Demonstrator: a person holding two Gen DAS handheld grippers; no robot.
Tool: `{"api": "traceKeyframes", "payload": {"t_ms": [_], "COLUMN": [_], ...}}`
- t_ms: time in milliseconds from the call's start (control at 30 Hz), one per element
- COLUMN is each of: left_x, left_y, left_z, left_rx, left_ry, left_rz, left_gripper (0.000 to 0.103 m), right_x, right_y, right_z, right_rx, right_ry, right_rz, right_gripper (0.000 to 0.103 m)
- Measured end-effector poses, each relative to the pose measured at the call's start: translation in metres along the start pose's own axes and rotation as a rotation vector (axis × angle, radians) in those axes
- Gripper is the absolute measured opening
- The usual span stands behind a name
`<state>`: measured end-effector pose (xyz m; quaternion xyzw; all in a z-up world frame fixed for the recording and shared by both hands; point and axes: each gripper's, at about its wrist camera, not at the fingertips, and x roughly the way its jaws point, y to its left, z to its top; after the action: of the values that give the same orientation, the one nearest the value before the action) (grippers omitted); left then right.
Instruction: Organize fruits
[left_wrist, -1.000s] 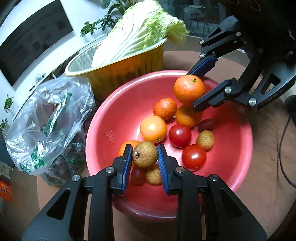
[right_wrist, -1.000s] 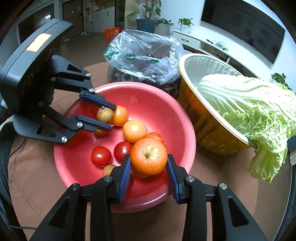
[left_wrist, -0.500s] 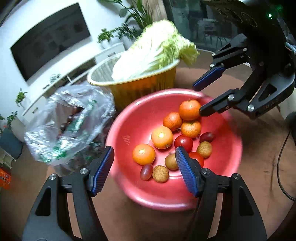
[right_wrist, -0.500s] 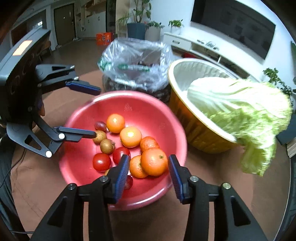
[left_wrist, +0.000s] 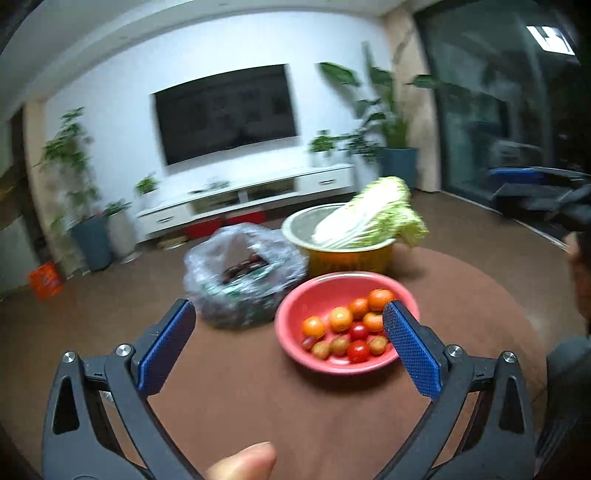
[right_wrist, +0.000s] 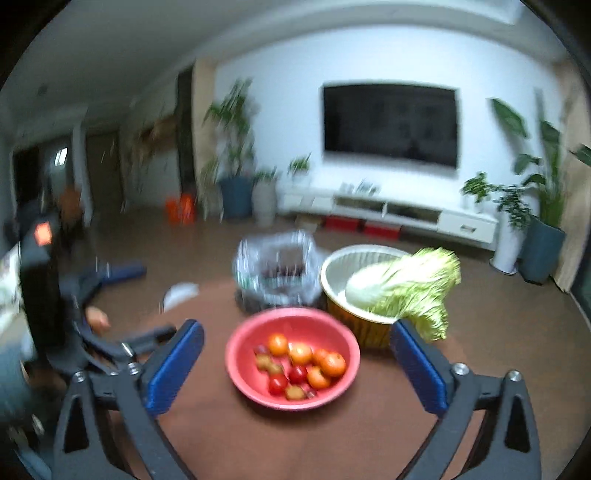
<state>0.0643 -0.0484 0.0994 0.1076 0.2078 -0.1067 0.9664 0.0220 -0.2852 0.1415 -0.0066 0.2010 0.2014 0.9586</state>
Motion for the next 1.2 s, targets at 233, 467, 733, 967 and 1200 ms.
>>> {"api": "traceKeyframes", "payload": {"t_ms": [233, 467, 733, 967, 1200], "left_x": [-0.032, -0.058, -0.065, -0.055, -0.05], "left_y": [-0.004, -0.015, -0.026, -0.025, -0.025], "left_z": [-0.007, -0.027, -0.042, -0.047, -0.051], "left_rx": [-0.122, -0.218, -0.227, -0.235, -0.236], "left_ry": [0.069, 0.159, 0.204, 0.233, 0.246], "left_rz": [0.137, 0.133, 0.133, 0.144, 0.145], "left_gripper": [0.103, 0.103, 0.103, 0.103, 0.103], "right_x": [-0.045, -0.05, -0.049, -0.038, -0.035], "right_y": [0.023, 0.021, 0.024, 0.032, 0.04], "right_z": [-0.009, -0.034, -0.055, -0.065, -0.067], "right_rx": [0.098, 0.233, 0.242, 0.217, 0.2], "right_ry": [-0.029, 0.083, 0.161, 0.207, 0.228], "right_rz": [-0.148, -0.264, -0.322, -0.327, -0.322], "right_gripper": [0.103, 0.103, 0.103, 0.103, 0.103]}}
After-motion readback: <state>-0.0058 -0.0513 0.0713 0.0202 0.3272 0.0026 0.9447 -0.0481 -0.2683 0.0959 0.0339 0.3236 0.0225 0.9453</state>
